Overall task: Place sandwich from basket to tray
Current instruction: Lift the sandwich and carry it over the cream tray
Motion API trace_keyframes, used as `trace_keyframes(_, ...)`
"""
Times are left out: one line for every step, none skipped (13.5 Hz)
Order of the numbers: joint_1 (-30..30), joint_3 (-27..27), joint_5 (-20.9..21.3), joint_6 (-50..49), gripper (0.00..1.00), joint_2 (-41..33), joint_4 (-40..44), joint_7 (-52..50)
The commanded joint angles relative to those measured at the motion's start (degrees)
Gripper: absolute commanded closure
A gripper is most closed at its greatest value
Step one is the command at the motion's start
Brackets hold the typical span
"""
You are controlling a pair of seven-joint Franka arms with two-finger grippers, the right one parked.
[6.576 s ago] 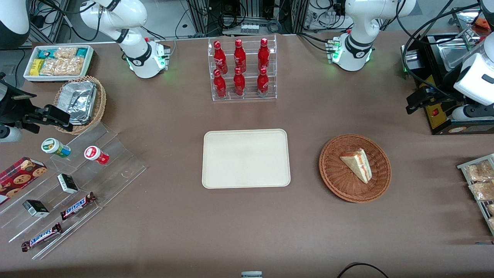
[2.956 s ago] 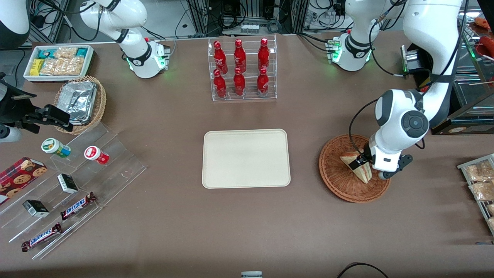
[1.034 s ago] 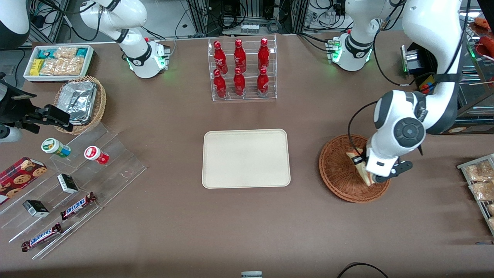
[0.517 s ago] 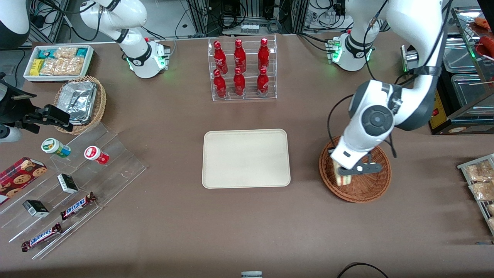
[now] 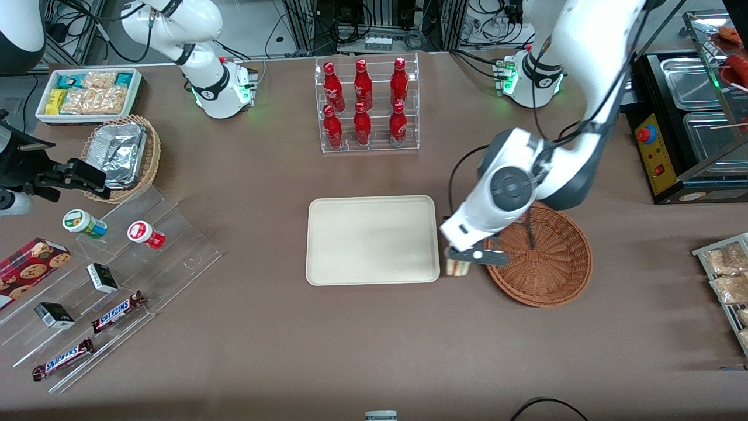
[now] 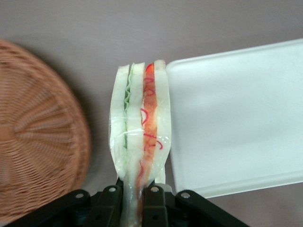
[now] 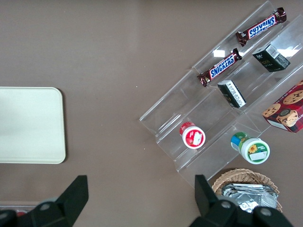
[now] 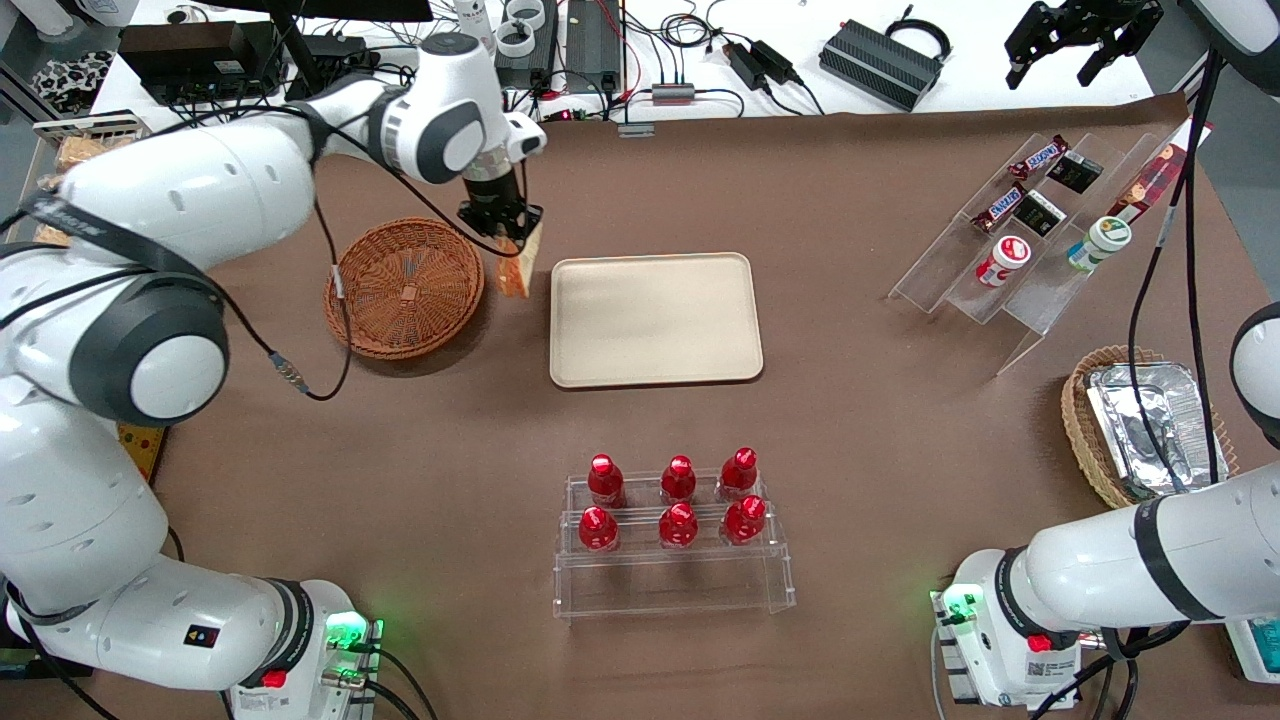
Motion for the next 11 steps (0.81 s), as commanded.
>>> trace_keyframes(-3.27,0.34,-0.01,-1.02,1.00,7.49,8.60,-3.20)
trace_keyframes(-4.32,0.43,0.08,-1.02,1.00,9.34,10.89,-4.09)
trace_keyframes(-4.94,0.43,0.16,-1.02,1.00,10.67,12.48,-4.44)
trace_keyframes(-5.64,0.52,0.17,-0.93,1.00,11.90,13.71,-5.93)
trace_keyframes(-6.43,0.61,0.17,-0.93,1.00,13.48,15.64,-8.12)
trace_keyframes(-7.13,0.69,0.69,-0.93,1.00,14.97,17.48,-10.05)
trace_keyframes(-7.32,0.61,1.48,-0.93,1.00,16.38,19.33,-11.81)
trace_keyframes(-7.84,0.61,1.74,-0.93,1.00,17.26,20.74,-12.96)
trace_keyframes(-8.71,0.69,1.75,-0.93,1.00,17.79,21.54,-13.76)
trace_keyframes(-9.07,0.69,1.75,-0.58,1.00,18.24,21.81,-14.90)
trace_keyframes(-9.25,0.61,1.66,0.72,1.00,18.76,21.98,-15.78)
